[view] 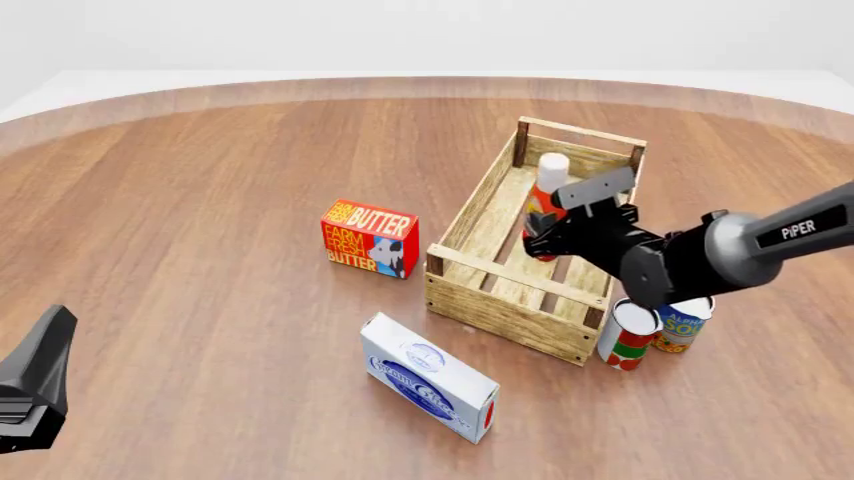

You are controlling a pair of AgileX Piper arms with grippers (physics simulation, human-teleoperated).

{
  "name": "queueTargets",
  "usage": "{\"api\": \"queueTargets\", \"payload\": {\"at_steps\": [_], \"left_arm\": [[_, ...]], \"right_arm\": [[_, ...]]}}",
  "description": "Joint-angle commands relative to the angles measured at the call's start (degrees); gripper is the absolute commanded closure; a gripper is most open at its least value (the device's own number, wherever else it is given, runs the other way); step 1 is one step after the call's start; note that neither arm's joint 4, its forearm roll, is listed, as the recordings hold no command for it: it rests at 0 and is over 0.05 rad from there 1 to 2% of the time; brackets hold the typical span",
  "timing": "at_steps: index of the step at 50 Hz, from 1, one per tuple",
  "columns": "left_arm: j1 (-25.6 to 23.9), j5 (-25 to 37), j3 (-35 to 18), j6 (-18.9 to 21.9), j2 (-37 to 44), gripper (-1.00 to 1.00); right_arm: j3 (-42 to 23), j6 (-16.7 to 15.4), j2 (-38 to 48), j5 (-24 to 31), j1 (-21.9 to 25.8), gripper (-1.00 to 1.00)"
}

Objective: Pick up the ketchup, and put it in the wooden tray.

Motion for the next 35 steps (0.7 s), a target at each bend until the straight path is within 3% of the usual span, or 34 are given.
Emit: {"api": "queueTargets", "payload": {"at_steps": [1, 8, 9, 35], "left_arm": [[0.0, 0.0, 0.0, 0.0, 0.0, -1.0], [0.0, 0.0, 0.0, 0.0, 0.0, -1.0], [0.0, 0.0, 0.0, 0.0, 0.0, -1.0], [0.0, 0.0, 0.0, 0.0, 0.0, -1.0]], "right_arm": [[-0.2, 0.6, 2.1, 0.2, -0.4, 1.0], [0.1, 1.1, 1.5, 0.2, -0.6, 1.0], [0.1, 1.1, 1.4, 0.2, -0.8, -1.0], [3.4, 0.5, -4.5, -1.6, -1.7, -1.0]]}}
